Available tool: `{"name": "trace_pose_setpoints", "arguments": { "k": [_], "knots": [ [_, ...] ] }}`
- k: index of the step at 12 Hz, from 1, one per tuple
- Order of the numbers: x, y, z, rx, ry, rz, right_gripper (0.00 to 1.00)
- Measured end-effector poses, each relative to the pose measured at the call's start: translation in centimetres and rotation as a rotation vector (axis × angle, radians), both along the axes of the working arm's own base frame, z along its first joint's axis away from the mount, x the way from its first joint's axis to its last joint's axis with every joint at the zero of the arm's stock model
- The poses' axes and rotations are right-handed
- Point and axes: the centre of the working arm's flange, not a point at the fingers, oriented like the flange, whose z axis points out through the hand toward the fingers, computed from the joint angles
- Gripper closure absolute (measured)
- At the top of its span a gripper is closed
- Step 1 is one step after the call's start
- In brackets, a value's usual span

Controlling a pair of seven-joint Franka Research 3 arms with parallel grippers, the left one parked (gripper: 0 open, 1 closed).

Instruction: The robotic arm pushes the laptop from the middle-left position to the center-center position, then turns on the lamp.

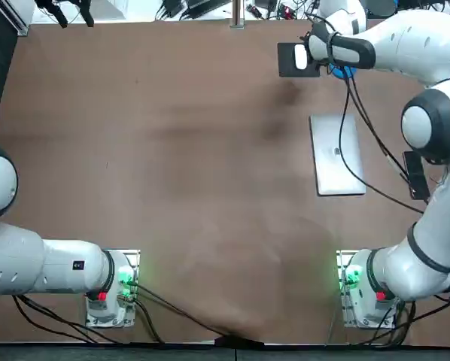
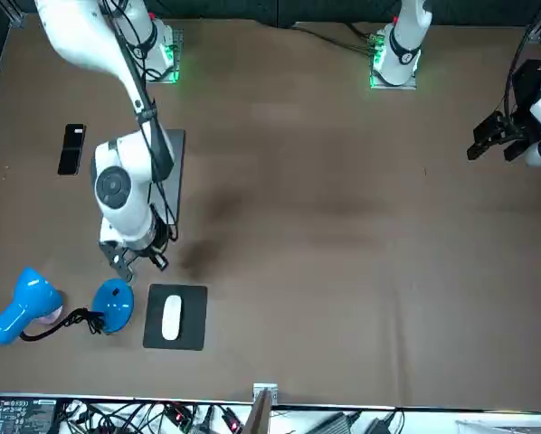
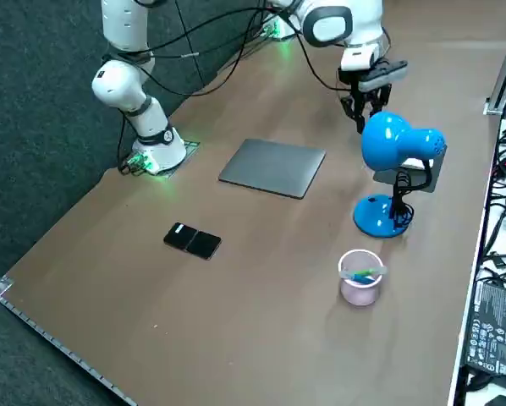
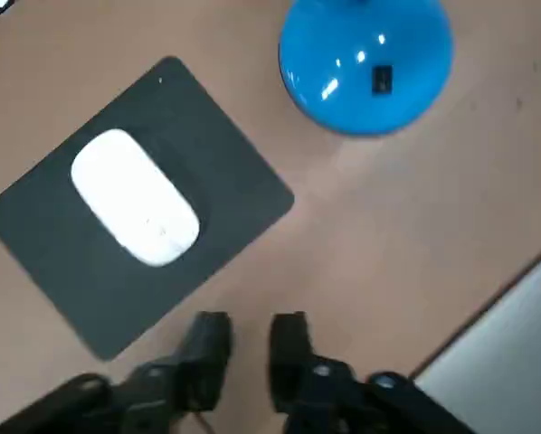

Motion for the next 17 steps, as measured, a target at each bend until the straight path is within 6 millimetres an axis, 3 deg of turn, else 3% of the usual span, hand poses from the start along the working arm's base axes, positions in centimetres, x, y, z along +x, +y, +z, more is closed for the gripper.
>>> {"name": "trace_pose_setpoints", "arguments": {
  "k": [1,4,12,17],
  "knots": [
    [0.6,-1.0,-0.4,-0.007,0.006,0.028,0.85],
    [1.7,-4.2,-1.5,-0.028,0.031,0.119,0.94],
    [5.3,-9.6,-3.2,-0.049,0.032,0.211,0.98],
    [6.5,-13.1,-5.0,-0.058,0.023,0.266,0.98]
  ]
}}
